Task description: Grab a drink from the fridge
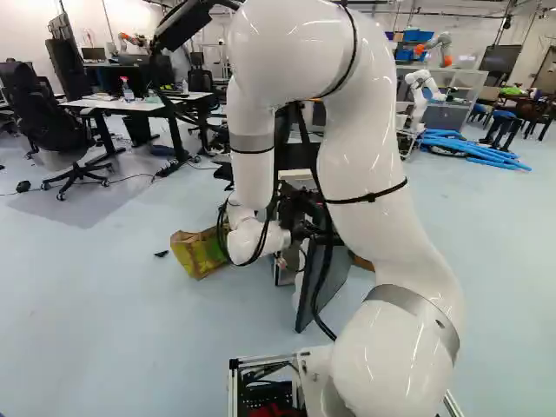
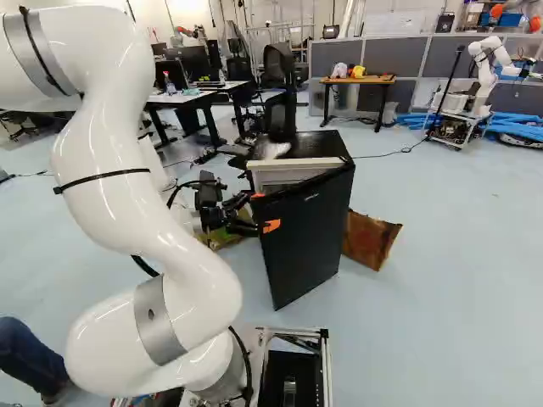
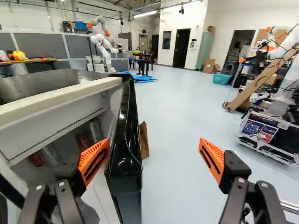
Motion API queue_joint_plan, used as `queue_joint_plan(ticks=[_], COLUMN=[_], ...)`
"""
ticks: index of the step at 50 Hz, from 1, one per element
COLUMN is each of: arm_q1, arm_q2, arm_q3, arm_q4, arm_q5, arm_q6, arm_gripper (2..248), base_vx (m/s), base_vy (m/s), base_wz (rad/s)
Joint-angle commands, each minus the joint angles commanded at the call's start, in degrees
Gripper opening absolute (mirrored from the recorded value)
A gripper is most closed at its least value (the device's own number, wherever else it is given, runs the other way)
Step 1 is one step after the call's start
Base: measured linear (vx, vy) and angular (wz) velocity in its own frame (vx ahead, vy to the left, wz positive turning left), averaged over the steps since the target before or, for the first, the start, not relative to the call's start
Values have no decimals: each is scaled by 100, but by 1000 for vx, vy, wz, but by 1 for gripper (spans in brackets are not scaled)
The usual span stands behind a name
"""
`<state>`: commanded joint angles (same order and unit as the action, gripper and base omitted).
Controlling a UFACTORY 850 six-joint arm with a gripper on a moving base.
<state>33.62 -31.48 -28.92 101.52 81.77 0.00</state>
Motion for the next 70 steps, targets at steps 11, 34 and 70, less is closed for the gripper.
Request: queue_joint_plan(ticks=[11,34,70], arm_q1=[-282,-1031,-2703], arm_q2=[10,12,22], arm_q3=[60,57,-489], arm_q4=[268,902,1516], arm_q5=[49,85,85], arm_q6=[0,0,0], arm_gripper=[247,247,247], base_vx=[0,0,0], base_vy=[0,0,0], base_wz=[0,0,0])
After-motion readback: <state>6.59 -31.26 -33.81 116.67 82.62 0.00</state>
